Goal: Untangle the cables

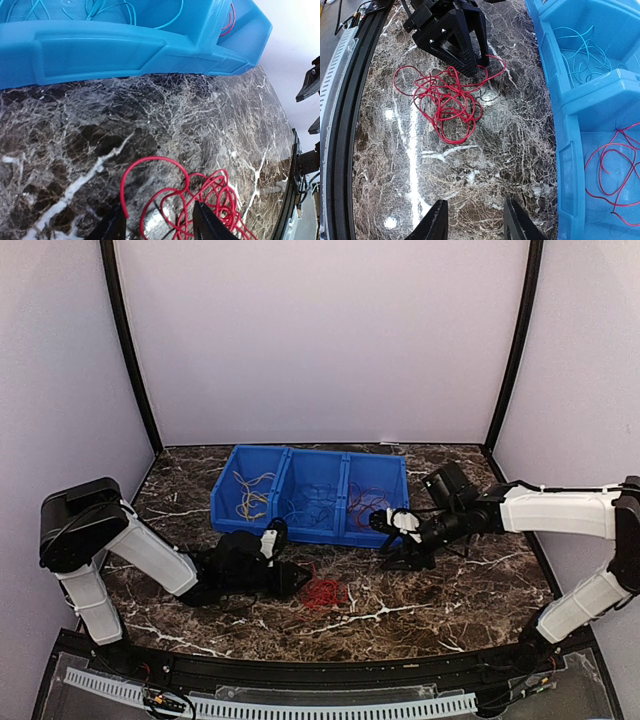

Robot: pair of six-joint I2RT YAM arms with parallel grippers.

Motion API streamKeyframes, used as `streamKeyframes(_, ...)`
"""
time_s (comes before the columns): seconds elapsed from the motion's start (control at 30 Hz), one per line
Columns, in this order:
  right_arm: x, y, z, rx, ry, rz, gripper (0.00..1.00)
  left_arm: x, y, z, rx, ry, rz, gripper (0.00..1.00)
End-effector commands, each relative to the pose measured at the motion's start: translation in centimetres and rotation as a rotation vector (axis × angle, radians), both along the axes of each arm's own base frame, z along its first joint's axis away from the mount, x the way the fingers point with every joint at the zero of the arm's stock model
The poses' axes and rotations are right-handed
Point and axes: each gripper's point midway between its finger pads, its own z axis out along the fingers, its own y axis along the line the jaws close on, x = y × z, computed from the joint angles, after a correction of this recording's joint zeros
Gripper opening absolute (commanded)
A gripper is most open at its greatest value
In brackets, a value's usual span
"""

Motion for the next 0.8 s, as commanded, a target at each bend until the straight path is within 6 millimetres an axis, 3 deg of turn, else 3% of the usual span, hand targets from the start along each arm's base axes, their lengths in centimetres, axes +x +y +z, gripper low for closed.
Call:
streamKeyframes(0.0, 0.1, 0.4, 0.4, 0.029, -0.039, 0.013, 0.40, 0.7, -1.7, 1.4, -0.068, -0.019, -0.026, 0.46)
streamKeyframes(0.53, 0.2, 0.5, -0.5, 0.012, -0.022, 0.015, 0.39, 2.0, -2.1, 2.8, -0.107, -0.069, -0.002, 0.30)
streamKeyframes(0.77, 0.1, 0.5, -0.8, 0.010, -0.013, 0.020, 0.39, 2.5, -2.0, 2.9, -0.096, -0.069, 0.026, 0.17)
